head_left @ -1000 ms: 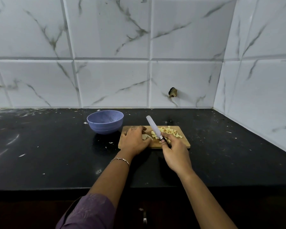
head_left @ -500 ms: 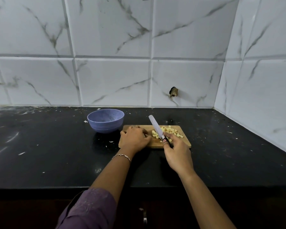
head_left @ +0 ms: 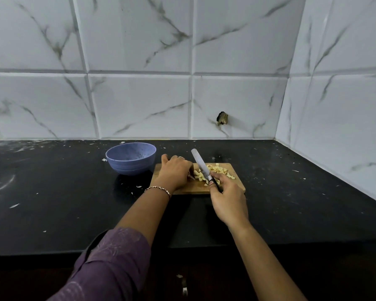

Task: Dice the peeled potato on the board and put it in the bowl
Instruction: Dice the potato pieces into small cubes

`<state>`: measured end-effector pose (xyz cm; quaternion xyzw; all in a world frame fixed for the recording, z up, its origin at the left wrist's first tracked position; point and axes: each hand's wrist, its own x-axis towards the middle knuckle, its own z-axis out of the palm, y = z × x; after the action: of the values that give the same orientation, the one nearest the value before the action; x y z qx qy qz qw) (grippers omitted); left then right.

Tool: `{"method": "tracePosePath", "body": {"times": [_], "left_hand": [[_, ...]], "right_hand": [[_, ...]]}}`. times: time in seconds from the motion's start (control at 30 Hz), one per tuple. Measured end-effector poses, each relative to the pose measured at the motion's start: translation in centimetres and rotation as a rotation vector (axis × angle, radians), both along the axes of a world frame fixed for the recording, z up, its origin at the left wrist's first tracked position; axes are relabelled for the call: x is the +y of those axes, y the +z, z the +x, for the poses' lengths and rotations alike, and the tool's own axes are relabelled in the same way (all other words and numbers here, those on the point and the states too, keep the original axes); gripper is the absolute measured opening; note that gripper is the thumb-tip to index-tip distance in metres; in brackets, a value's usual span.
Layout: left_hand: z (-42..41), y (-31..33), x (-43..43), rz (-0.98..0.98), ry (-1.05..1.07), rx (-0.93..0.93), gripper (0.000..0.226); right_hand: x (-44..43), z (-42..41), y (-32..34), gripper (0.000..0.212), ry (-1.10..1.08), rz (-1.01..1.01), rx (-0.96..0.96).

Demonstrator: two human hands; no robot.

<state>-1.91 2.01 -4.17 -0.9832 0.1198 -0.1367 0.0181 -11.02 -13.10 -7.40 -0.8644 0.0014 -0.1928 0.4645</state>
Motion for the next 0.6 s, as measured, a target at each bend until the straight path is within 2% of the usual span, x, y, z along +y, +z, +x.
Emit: {"method": "tracePosePath", "body": {"times": [0.13,0.4,0.6], "left_hand": [[0.41,-0.30,-0.37,0.042,0.002,-0.017,0.022],[0.50,-0.72,-0.04,-0.261,0.076,-0.003,0.015],[0.02,-0.38,0.15,-0.344,0.093,-0.018,0.018]], "right_hand": [[-0.07,-0.01,-0.03,0.032,0.004,0.001,-0.011],[0.00,0.15,0.03,0.032,-0.004,-0.006,0.002],[-0.02,0.12,-0.08,0.034,-0.004,-0.014,0.001]]}}
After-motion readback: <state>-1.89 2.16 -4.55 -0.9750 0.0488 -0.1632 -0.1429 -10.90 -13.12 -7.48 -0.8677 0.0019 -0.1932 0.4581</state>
